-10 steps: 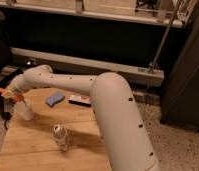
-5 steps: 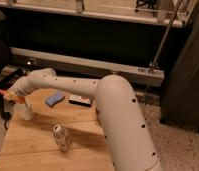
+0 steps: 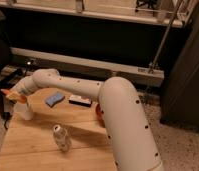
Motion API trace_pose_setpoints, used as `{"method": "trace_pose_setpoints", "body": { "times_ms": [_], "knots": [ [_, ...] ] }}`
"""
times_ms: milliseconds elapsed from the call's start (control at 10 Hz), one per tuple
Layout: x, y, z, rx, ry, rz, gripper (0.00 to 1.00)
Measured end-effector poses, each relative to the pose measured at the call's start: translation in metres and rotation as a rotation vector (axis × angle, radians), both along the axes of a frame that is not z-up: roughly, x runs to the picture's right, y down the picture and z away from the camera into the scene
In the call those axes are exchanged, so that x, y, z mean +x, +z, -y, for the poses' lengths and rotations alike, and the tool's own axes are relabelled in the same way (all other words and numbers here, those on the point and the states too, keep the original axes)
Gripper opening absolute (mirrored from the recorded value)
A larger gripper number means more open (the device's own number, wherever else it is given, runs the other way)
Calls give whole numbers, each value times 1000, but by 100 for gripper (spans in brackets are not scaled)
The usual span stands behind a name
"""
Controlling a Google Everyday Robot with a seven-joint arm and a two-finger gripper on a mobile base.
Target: Place the pepper in the ceramic cup
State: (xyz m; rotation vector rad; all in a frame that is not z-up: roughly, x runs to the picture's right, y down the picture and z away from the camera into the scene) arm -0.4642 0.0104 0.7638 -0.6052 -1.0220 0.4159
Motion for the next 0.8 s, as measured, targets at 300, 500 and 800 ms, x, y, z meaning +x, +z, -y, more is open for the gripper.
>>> {"method": "trace_pose_setpoints", "body": {
  "times_ms": [300,500,800],
  "knots": [
    [4,2,2,-9,5,6,80],
    [6,4,3,-17,9,7,80],
    [13,9,6,-21,11,-9,80]
  ]
}}
